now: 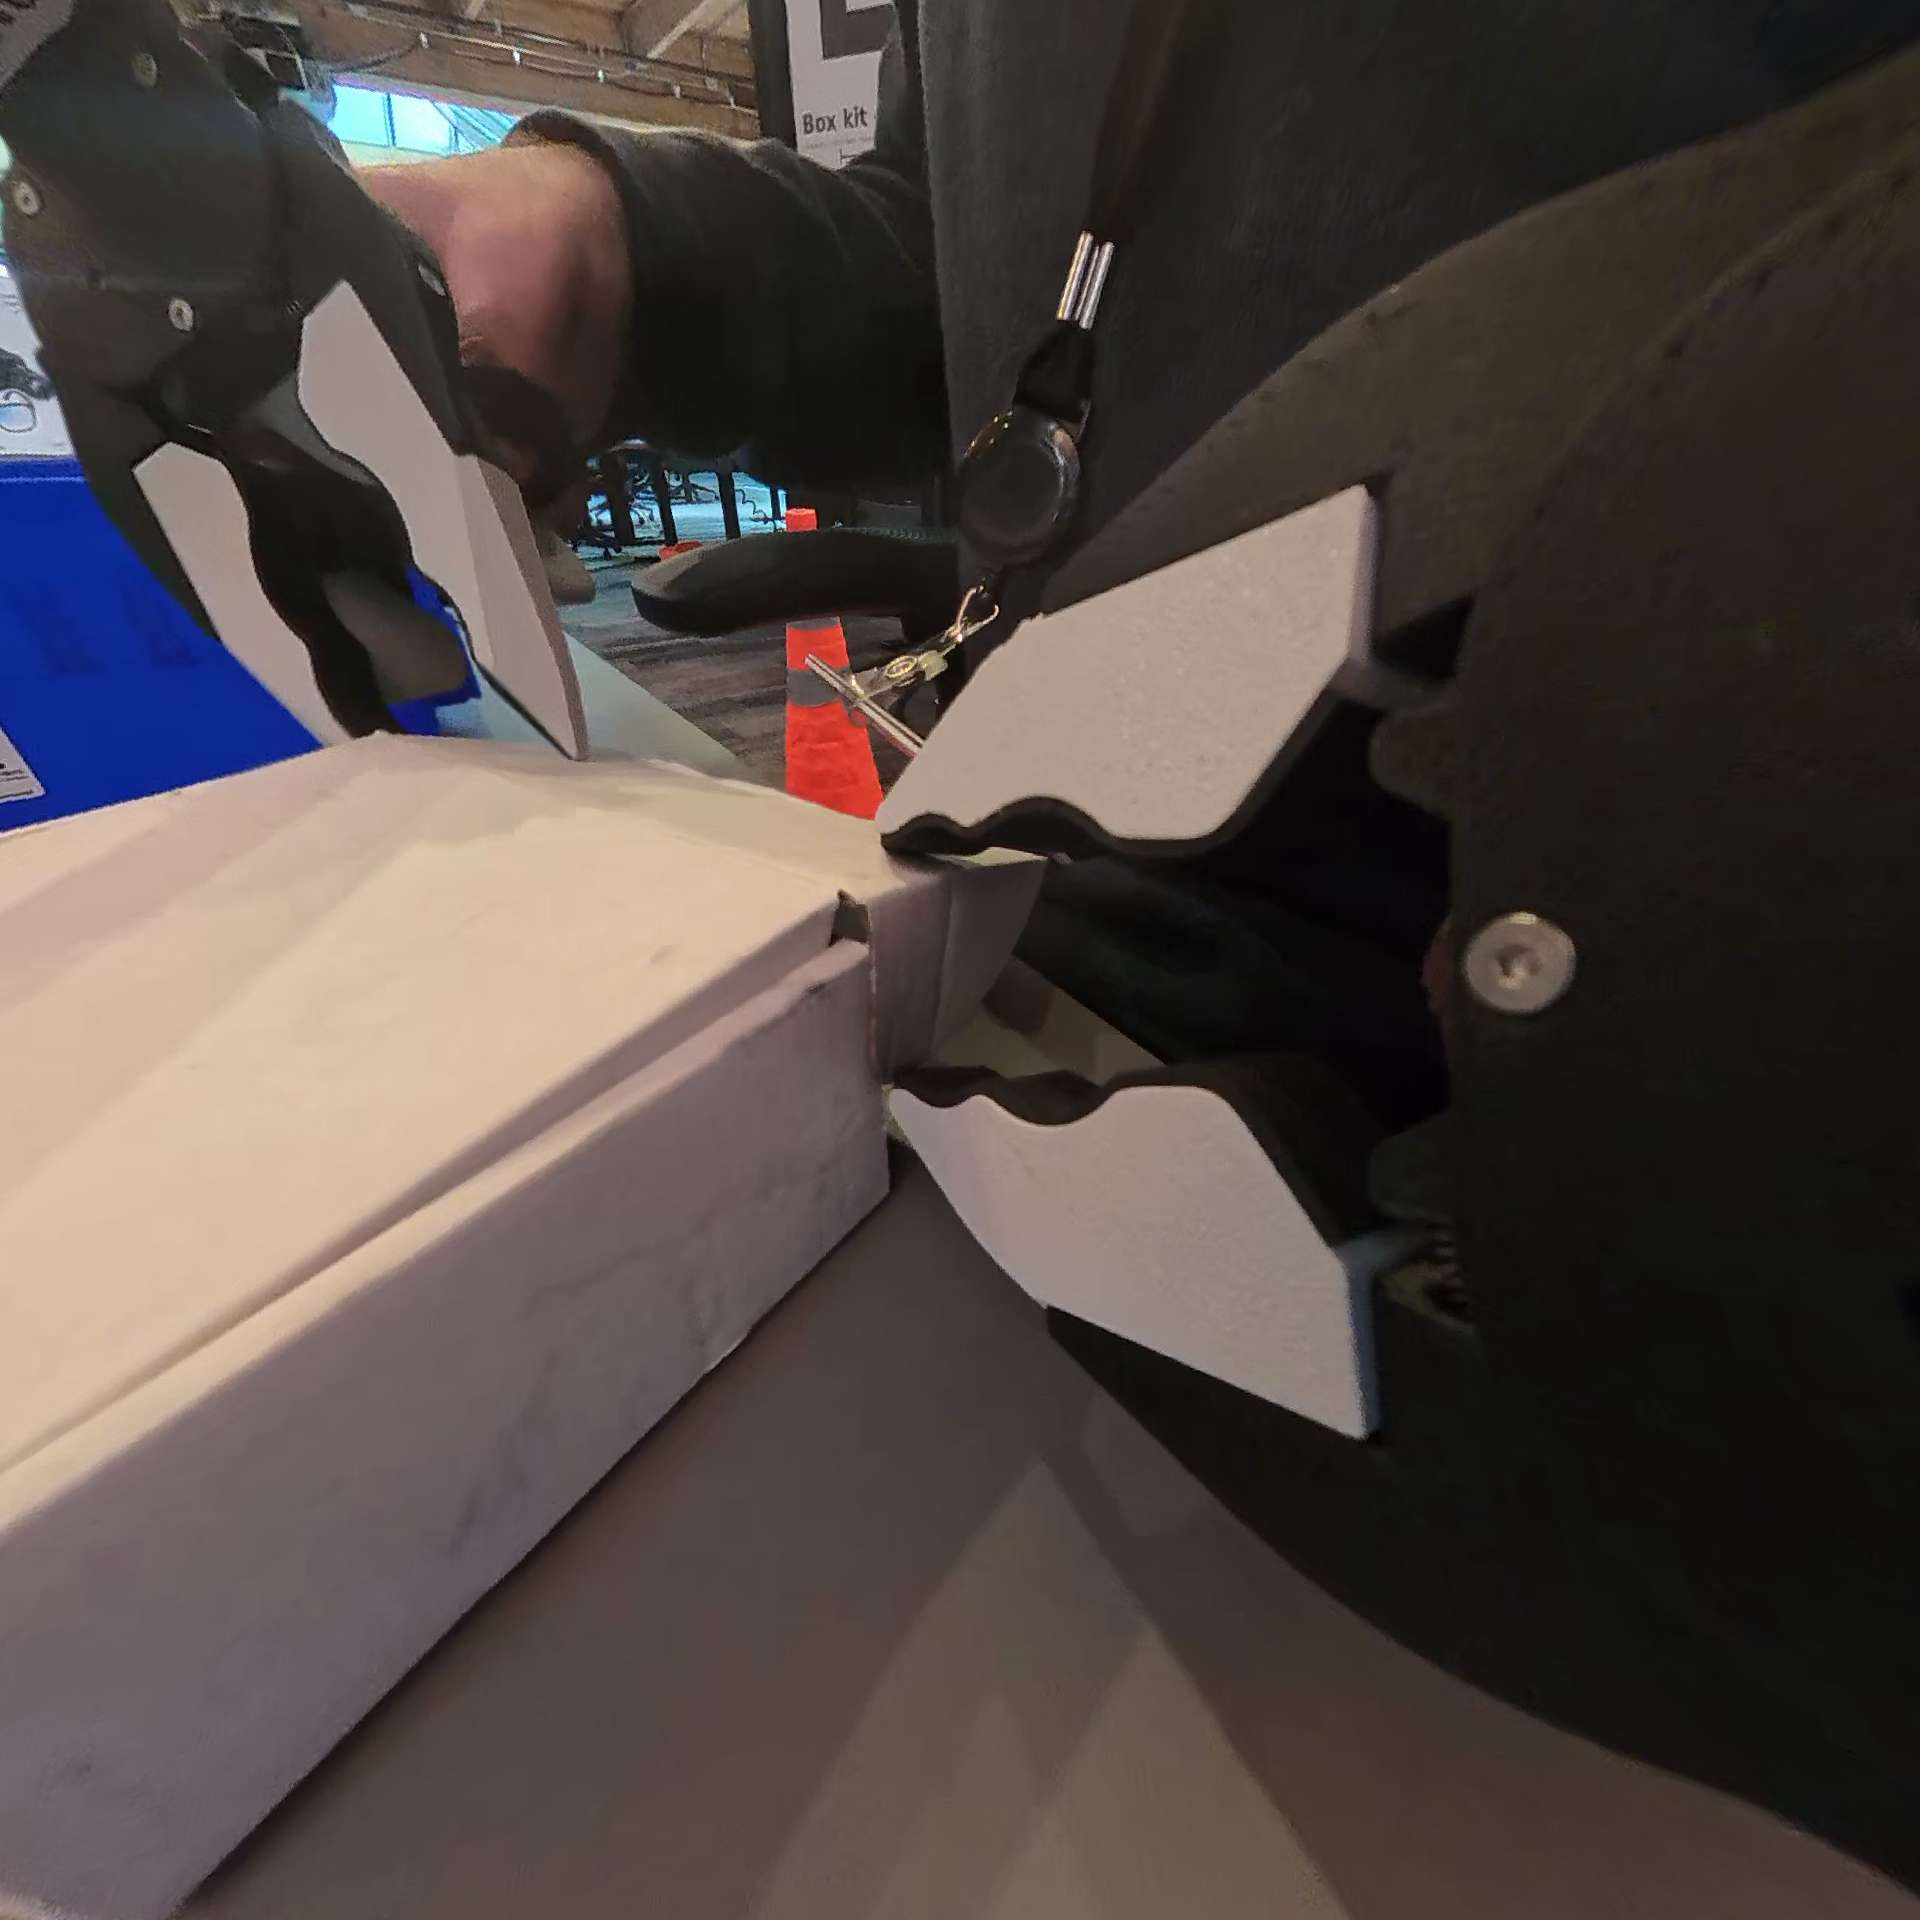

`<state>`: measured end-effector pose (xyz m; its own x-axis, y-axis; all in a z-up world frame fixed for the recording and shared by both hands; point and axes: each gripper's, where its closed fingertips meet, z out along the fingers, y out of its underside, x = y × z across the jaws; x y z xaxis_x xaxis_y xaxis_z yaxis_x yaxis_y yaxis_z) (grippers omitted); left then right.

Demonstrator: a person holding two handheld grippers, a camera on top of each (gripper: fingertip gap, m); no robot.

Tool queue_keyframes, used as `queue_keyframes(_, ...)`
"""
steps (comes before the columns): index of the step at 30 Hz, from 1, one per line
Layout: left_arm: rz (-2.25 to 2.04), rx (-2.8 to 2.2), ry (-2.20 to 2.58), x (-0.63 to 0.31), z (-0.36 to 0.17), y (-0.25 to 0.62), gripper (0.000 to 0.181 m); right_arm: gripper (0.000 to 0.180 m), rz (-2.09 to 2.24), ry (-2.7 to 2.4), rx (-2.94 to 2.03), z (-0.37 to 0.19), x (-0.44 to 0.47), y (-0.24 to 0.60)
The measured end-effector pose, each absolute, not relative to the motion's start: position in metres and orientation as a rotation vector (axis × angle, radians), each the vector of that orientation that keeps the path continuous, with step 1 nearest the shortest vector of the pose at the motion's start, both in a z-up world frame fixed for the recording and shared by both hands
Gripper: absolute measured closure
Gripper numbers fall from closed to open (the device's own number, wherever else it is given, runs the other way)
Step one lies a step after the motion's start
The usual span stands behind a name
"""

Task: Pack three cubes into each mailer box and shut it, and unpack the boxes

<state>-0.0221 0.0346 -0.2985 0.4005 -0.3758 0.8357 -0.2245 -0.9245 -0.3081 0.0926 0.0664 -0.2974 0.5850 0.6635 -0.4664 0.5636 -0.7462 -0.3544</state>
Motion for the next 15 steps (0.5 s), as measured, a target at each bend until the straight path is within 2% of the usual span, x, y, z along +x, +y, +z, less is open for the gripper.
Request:
queue_keyframes(7, -1.579, -2.510, 0.499, -0.022, -0.299, 0.035, 0.143, 0.137, 0.871, -1.003, -2.677, -0.298, 0.089, 0.070)
queue_keyframes(10, -1.608, -2.511, 0.480, -0.021, -0.298, 0.035, 0.142, 0.122, 0.951, -0.934, -2.659, -0.288, 0.084, 0.074)
queue_keyframes(13, -1.619, -2.515, 0.485, -0.022, -0.298, 0.035, 0.143, 0.124, 0.949, -0.900, -2.656, -0.289, 0.082, 0.082)
queue_keyframes(15, -1.617, -2.516, 0.488, -0.022, -0.298, 0.036, 0.143, 0.119, 0.996, -0.837, -2.655, -0.290, 0.078, 0.087)
